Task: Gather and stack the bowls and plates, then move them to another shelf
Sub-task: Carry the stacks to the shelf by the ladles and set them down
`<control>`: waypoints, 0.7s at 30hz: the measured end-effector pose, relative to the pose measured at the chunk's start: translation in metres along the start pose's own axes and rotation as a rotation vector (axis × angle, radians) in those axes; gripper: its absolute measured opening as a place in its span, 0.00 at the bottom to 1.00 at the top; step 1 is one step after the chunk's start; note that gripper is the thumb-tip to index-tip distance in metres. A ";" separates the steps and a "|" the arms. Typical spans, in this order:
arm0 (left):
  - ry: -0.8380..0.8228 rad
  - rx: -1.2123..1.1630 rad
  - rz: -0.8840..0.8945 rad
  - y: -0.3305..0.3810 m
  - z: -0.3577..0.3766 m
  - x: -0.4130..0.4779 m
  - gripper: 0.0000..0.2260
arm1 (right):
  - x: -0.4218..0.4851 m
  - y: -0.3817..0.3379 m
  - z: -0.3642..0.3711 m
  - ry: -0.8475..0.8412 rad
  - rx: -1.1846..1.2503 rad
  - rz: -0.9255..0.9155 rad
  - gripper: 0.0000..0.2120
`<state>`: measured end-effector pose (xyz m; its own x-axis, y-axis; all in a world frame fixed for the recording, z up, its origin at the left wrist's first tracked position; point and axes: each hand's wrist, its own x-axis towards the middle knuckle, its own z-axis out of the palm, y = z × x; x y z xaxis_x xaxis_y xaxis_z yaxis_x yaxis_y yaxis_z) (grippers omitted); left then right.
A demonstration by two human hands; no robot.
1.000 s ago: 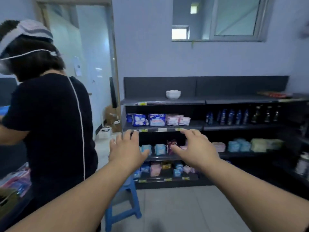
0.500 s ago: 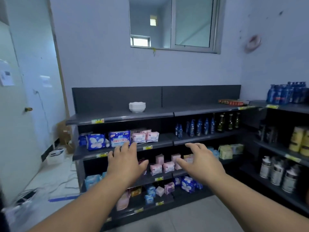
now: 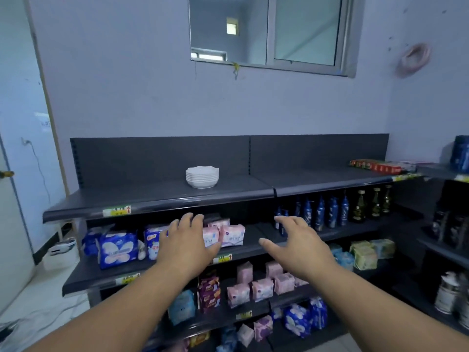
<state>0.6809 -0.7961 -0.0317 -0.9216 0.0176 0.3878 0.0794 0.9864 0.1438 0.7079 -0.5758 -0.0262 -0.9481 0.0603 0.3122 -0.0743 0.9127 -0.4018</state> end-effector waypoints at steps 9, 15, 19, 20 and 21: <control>0.042 0.039 -0.138 0.035 0.074 0.154 0.34 | 0.182 0.060 0.035 -0.055 0.051 -0.129 0.33; 0.108 0.037 -0.185 0.037 0.101 0.241 0.33 | 0.285 0.071 0.054 -0.086 0.094 -0.194 0.34; 0.112 0.036 -0.228 0.013 0.124 0.295 0.33 | 0.345 0.060 0.088 -0.122 0.144 -0.225 0.33; 0.114 0.025 -0.242 0.005 0.129 0.310 0.33 | 0.360 0.056 0.097 -0.131 0.151 -0.231 0.33; 0.119 0.011 -0.253 -0.004 0.134 0.324 0.33 | 0.375 0.051 0.106 -0.134 0.157 -0.236 0.33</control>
<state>0.3308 -0.7725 -0.0282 -0.8605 -0.2480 0.4450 -0.1521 0.9587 0.2403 0.3154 -0.5495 -0.0212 -0.9304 -0.2092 0.3009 -0.3343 0.8211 -0.4627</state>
